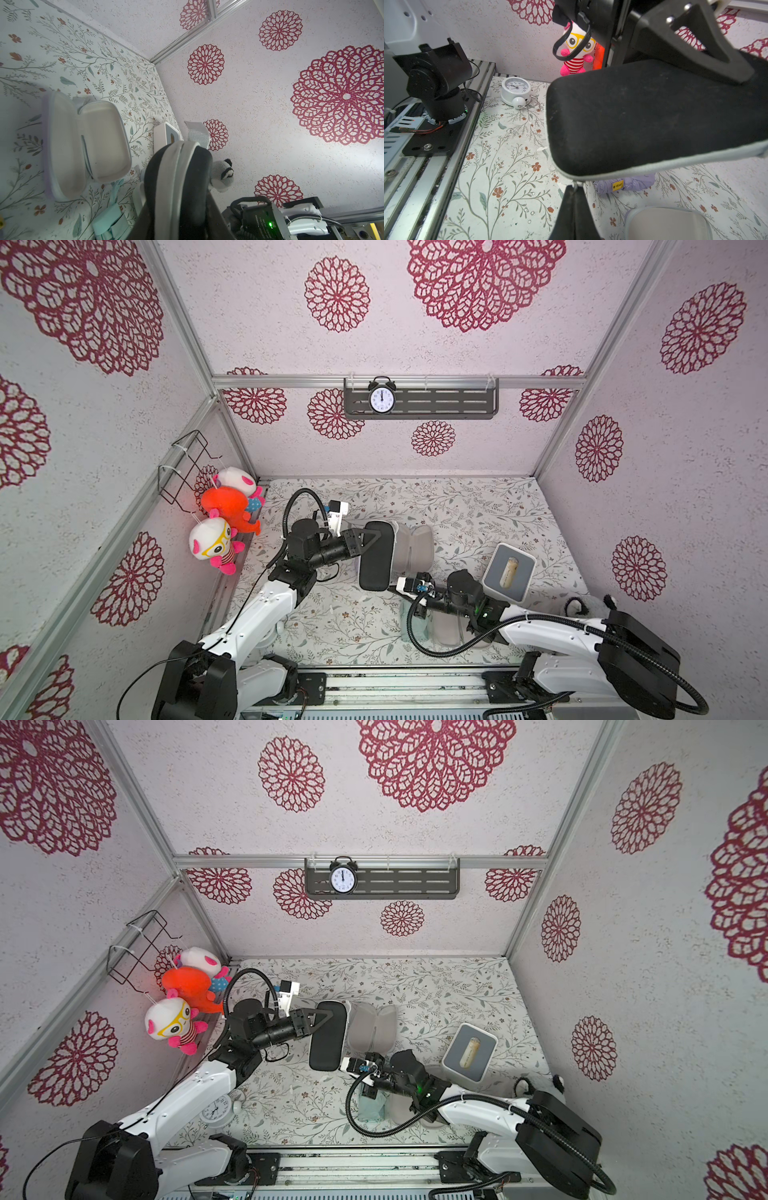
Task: Put umbrellas into zippered umbrella sleeves
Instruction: Zip the zipper on the umbrella sleeve.
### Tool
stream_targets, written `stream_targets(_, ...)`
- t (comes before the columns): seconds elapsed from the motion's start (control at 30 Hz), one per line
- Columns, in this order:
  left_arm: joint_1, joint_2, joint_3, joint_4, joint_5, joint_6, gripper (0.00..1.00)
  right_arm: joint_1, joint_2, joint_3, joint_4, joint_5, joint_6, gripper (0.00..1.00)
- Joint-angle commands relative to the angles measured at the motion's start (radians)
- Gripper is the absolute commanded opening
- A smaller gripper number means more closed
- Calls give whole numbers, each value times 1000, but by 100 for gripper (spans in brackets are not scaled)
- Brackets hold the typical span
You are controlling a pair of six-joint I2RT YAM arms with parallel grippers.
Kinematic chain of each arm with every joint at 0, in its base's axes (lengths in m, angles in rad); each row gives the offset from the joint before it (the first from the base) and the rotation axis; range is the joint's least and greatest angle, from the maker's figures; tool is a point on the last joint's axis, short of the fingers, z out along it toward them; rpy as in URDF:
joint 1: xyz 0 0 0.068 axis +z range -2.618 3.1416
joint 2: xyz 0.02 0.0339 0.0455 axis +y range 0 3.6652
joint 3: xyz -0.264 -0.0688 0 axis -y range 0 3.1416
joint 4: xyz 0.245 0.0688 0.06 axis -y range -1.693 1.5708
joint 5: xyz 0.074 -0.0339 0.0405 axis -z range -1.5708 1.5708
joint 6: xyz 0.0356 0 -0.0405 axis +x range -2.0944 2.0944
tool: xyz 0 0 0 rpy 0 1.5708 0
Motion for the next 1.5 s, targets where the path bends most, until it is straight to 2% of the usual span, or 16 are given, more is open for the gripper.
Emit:
stream_targets(0.0, 14, -28, 28, 63, -94, 27, 0, 52, -1, 2, 25, -21, 51, 0)
stream_targets(0.13, 11, -38, 28, 38, -136, 42, 0, 84, 18, 16, 26, 10, 80, 0)
stream_targets(0.27, -13, -45, 3, 70, -191, 43, 0, 88, 57, 48, 78, 101, 202, 0)
stream_targets(0.6, -110, -161, -125, 83, -517, 79, 0, 97, 161, 118, 220, 198, 445, 0)
stream_targets(0.83, -128, -245, -158, 37, -597, 96, 0, 136, 218, 158, 223, 170, 456, 0)
stream_targets(1.0, -126, -259, -174, 51, -583, 95, 0, 161, 237, 160, 203, 231, 456, 0)
stream_targets(1.1, -126, -283, -189, 24, -614, 84, 0, 162, 221, 135, 206, 275, 455, 0)
stream_targets(1.2, -132, -292, -231, 80, -647, 57, 0, 169, 237, 159, 212, 217, 462, 0)
stream_targets(1.33, -162, -304, -270, 130, -728, 43, 0, 172, 242, 178, 207, 259, 464, 0)
stream_targets(1.47, -173, -313, -279, 142, -767, 44, 0, 177, 279, 209, 217, 230, 497, 0)
